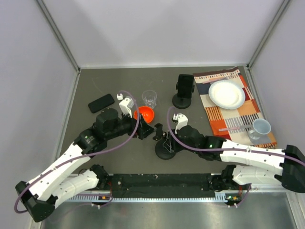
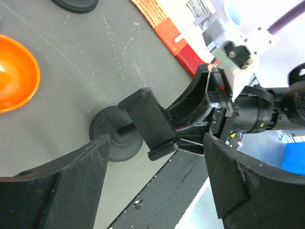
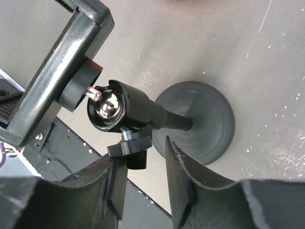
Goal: Place the phone on the phone stand
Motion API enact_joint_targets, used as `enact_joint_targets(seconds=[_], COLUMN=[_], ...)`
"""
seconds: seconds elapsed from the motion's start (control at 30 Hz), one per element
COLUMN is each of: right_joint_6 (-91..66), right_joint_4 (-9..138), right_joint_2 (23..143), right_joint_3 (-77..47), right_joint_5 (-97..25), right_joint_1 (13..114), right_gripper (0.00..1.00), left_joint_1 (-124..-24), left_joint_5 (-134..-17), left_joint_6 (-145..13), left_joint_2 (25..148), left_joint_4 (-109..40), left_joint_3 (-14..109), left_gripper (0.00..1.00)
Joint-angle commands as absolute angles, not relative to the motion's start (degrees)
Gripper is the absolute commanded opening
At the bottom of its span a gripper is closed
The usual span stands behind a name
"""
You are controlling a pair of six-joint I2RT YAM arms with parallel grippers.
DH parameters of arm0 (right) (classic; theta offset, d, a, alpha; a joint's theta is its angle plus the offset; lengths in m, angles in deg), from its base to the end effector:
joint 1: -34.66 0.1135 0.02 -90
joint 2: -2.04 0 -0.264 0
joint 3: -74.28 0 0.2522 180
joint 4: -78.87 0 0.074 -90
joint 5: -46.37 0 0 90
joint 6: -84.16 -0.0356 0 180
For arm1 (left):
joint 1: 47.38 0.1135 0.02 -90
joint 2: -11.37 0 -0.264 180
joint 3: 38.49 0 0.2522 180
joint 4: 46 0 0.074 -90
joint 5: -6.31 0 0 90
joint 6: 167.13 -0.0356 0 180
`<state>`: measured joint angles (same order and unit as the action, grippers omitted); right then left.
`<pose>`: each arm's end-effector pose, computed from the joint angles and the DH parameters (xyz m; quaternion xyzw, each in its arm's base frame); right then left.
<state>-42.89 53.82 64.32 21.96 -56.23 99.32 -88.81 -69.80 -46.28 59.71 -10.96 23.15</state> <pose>0.1075 0.2088 0.2412 -0.1612 0.8683 0.2944 0.3652 0.1374 -0.1327 0.3285 0.1433 0.8119 -0.4093 0.3908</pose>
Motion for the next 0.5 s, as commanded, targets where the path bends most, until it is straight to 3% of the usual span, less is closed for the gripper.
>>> enact_joint_targets(seconds=[0.0, 0.1, 0.3, 0.37, 0.47], right_joint_6=[-41.6, -38.2, -24.4, -21.4, -17.8], right_joint_4=[58.9, 58.6, 56.4, 56.1, 55.8], right_joint_2=[63.3, 63.1, 60.6, 59.9, 59.1], right_joint_3=[22.5, 22.6, 22.6, 23.3, 24.0], right_joint_5=[-57.7, -54.4, -50.8, -39.8, -27.9], right_joint_1=[97.2, 93.3, 87.2, 82.1, 75.4], right_gripper=[0.26, 0.12, 0.02, 0.03, 0.15], left_joint_1=[-88.4, -88.4, -88.3, -88.3, -88.2], left_joint_5=[-69.3, -70.5, -68.5, -67.3, -66.3], left_joint_6=[-43.6, -43.2, -41.4, -42.3, -44.3], left_joint_2=[58.1, 59.4, 61.4, 62.8, 65.7], left_joint_4=[-11.7, -11.2, -15.7, -18.9, -20.8], left_joint_3=[23.3, 24.2, 22.4, 22.2, 23.3], left_gripper=[0.84, 0.83, 0.81, 0.81, 0.79])
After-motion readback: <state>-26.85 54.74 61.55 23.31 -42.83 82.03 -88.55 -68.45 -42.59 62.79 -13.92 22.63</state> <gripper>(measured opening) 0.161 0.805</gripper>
